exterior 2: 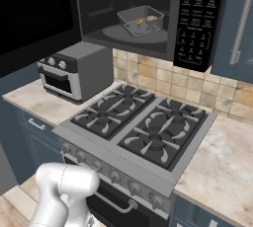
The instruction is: Place the tupperware containing the shrimp and mushroom meal in the microwave. Close the microwave door and press the start button to reheat the meal.
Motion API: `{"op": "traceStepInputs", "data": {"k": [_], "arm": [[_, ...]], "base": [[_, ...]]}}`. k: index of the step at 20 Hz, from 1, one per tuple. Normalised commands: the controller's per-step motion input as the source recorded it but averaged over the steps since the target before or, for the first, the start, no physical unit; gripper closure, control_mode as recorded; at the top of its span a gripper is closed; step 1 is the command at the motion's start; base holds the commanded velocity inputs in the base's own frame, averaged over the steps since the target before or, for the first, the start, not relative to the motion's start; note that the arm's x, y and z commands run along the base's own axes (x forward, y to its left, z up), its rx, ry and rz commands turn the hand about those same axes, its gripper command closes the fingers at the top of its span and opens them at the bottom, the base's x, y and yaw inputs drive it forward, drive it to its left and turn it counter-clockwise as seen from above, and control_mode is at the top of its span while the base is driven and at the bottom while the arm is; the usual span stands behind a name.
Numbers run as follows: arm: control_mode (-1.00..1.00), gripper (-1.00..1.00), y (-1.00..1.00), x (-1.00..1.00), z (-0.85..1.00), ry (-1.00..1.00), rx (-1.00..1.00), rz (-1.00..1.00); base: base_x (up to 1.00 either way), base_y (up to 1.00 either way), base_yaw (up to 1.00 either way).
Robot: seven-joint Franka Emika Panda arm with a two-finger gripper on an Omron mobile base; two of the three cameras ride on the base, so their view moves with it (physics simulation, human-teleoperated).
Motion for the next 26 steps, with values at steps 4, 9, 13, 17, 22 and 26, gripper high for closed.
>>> {"op": "traceStepInputs", "data": {"k": [4, 9, 13, 17, 22, 26], "arm": [[-1.00, -1.00, 0.68, 0.00, 0.00, 0.10, -0.09, 0.00], [-1.00, -1.00, 0.58, 0.03, 0.00, 0.10, -0.05, -0.01], [-1.00, -1.00, 0.38, 0.19, 0.00, 0.12, -0.01, -0.05], [-1.00, -1.00, 0.17, 0.29, 0.03, 0.10, 0.00, -0.07], [-1.00, -1.00, 0.08, 0.35, 0.01, 0.06, 0.00, -0.10], [-1.00, -1.00, 0.20, 0.44, 0.00, 0.11, -0.04, -0.09]], "base": [[0.00, 0.00, 0.00], [0.00, 0.00, 0.00], [0.00, 0.00, 0.00], [0.00, 0.00, 0.00], [0.00, 0.00, 0.00], [0.00, 0.00, 0.00]]}}
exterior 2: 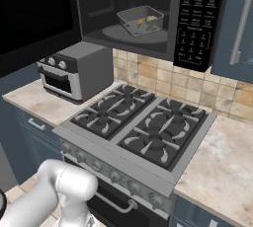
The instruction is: Place the tupperware containing the shrimp and mushroom meal in the microwave. Close the microwave door and press the start button to reheat the meal.
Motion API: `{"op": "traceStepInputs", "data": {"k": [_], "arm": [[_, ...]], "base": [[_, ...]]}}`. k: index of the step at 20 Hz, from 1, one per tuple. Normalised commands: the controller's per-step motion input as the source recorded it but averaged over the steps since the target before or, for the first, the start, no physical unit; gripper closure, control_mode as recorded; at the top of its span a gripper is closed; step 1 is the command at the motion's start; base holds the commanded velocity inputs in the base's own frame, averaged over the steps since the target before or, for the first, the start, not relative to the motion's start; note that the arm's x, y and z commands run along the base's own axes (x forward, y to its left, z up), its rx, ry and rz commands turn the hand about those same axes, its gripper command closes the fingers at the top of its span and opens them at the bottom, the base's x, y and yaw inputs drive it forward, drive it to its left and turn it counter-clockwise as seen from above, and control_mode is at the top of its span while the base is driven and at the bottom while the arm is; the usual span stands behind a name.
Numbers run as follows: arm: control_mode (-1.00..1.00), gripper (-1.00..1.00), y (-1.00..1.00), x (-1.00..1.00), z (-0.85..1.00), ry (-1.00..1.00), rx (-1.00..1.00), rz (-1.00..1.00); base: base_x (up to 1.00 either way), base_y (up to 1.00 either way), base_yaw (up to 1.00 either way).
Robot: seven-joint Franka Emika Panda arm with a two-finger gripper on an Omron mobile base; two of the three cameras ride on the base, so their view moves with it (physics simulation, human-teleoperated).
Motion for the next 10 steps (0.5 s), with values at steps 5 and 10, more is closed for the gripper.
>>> {"op": "traceStepInputs", "data": {"k": [5, 10], "arm": [[-1.00, -1.00, 0.31, 0.47, 0.00, 0.12, -0.07, -0.07], [-1.00, -1.00, 0.27, 0.45, 0.00, 0.11, -0.08, -0.08]], "base": [[0.00, 0.00, 0.00], [0.00, 0.00, 0.00]]}}
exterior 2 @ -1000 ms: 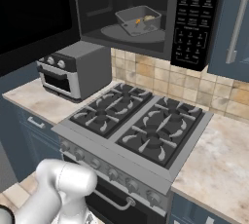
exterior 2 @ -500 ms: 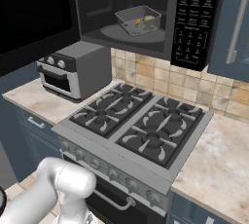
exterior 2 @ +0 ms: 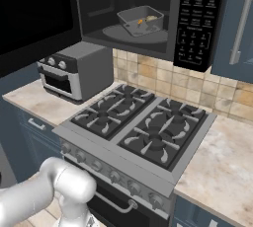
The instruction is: Place the tupperware containing the shrimp and mushroom meal in the microwave. Close the microwave door and press the start button to reheat the meal.
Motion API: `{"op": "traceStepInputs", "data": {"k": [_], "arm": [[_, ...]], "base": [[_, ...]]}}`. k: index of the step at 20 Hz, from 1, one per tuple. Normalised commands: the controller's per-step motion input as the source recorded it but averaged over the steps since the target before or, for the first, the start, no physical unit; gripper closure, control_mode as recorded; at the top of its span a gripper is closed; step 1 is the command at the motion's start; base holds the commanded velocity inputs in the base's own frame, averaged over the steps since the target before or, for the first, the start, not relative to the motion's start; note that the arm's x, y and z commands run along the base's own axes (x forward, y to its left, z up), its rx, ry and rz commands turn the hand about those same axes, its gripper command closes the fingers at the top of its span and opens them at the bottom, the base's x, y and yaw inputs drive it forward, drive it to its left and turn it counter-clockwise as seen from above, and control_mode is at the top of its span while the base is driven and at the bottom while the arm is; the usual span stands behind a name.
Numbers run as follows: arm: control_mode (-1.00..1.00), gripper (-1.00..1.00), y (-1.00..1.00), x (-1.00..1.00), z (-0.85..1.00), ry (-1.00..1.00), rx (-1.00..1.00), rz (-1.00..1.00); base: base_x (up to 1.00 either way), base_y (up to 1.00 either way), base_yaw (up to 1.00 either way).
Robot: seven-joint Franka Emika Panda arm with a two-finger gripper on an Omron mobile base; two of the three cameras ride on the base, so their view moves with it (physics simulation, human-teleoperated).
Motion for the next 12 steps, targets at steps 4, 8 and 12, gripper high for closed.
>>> {"op": "traceStepInputs", "data": {"k": [4, 8, 12], "arm": [[-1.00, -1.00, 0.02, 0.44, 0.00, 0.09, -0.06, -0.11], [-1.00, -1.00, 0.00, 0.42, 0.00, 0.07, -0.04, -0.15], [-1.00, -1.00, 0.00, 0.47, 0.00, 0.09, -0.05, -0.16]], "base": [[0.00, 0.00, 0.00], [0.00, 0.00, 0.00], [0.00, 0.00, 0.00]]}}
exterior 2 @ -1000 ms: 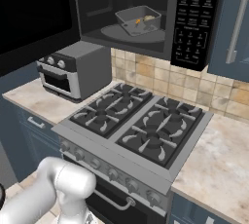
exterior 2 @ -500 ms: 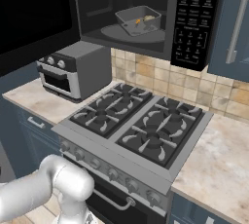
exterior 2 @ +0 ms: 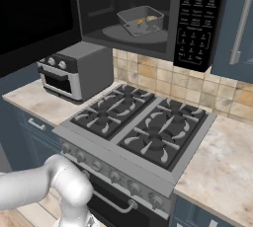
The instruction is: Place the tupperware containing the shrimp and mushroom meal in the microwave. Close the microwave door and press the start button to reheat the meal.
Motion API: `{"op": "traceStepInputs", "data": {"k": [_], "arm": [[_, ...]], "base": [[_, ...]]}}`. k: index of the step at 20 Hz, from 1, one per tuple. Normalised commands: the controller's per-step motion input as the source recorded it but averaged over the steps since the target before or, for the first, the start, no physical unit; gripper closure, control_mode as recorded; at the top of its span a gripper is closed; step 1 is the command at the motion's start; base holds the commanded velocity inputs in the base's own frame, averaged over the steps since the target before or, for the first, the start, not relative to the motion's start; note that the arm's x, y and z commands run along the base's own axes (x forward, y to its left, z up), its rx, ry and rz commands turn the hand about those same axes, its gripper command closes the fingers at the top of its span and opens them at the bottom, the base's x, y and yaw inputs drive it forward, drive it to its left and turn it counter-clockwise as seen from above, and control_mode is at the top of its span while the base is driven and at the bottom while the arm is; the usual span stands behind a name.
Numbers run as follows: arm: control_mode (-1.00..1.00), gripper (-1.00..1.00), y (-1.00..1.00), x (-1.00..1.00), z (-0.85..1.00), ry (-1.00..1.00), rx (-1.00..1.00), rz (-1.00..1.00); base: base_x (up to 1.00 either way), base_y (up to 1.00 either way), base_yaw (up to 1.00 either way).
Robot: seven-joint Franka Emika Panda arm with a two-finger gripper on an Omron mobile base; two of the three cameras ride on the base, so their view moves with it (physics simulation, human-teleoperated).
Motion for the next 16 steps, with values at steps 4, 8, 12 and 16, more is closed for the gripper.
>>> {"op": "traceStepInputs", "data": {"k": [4, 8, 12, 16], "arm": [[-1.00, -1.00, -0.01, 0.42, 0.00, 0.12, -0.07, -0.19], [-1.00, -1.00, -0.31, 0.04, 0.00, 0.08, -0.04, -0.25], [-1.00, -1.00, -0.72, -0.17, 0.00, 0.02, 0.00, -0.30], [-1.00, -1.00, -0.99, -0.40, 0.00, 0.00, 0.00, -0.30]], "base": [[0.00, 0.00, 0.00], [0.00, 0.00, 0.00], [0.00, 0.00, 0.00], [0.00, 0.00, 0.00]]}}
